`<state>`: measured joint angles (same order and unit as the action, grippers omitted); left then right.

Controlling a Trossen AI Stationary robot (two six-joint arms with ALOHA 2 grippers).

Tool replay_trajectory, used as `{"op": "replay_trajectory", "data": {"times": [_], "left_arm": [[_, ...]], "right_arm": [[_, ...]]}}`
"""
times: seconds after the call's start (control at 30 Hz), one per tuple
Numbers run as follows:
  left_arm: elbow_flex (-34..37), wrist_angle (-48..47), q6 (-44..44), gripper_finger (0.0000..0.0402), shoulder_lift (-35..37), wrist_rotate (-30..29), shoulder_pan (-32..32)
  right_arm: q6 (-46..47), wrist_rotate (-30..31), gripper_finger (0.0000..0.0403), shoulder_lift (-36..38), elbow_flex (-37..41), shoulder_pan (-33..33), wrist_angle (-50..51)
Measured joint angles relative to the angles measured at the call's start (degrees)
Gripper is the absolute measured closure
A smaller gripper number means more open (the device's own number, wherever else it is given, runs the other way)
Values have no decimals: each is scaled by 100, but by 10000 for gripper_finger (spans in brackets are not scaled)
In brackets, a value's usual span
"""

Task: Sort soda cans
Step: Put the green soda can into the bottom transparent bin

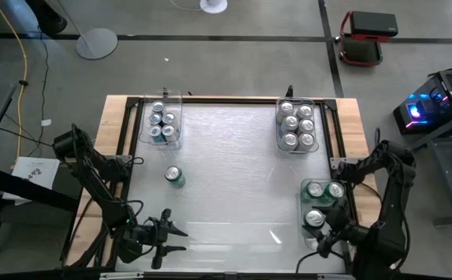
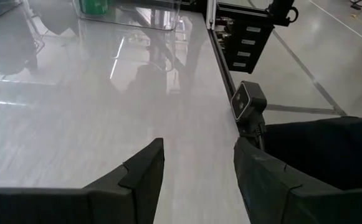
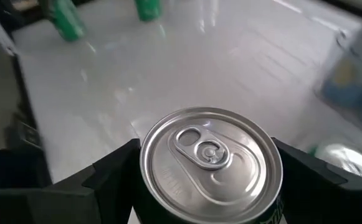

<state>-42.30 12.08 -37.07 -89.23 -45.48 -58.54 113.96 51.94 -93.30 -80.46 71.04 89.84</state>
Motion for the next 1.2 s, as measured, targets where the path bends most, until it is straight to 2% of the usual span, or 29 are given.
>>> {"op": "replay_trajectory", "data": {"times": [0.13, 0.27, 0.37, 0.5, 0.73, 0.87, 1.2], "left_arm": [[0, 12, 27, 227, 0, -10, 22], [0, 24, 18, 227, 0, -10, 83], [0, 26, -39, 227, 0, -12, 121], [0, 26, -125, 227, 0, -12, 129], [0, 22, -127, 227, 0, -12, 164], [0, 24, -190, 227, 0, -12, 164], [0, 22, -324, 227, 0, -12, 164]], "right_arm": [[637, -364, 112, 236, 700, 115, 22], [1400, -402, 112, 302, 1526, 119, 15], [1611, -445, 112, 302, 2052, 117, -286], [1582, 83, 112, 305, 2484, 131, -763], [1351, 593, 104, 309, 2861, 117, -1252], [1288, 663, 86, 309, 2900, 112, -1316], [742, 646, 79, 305, 2904, 108, -1497]]}}
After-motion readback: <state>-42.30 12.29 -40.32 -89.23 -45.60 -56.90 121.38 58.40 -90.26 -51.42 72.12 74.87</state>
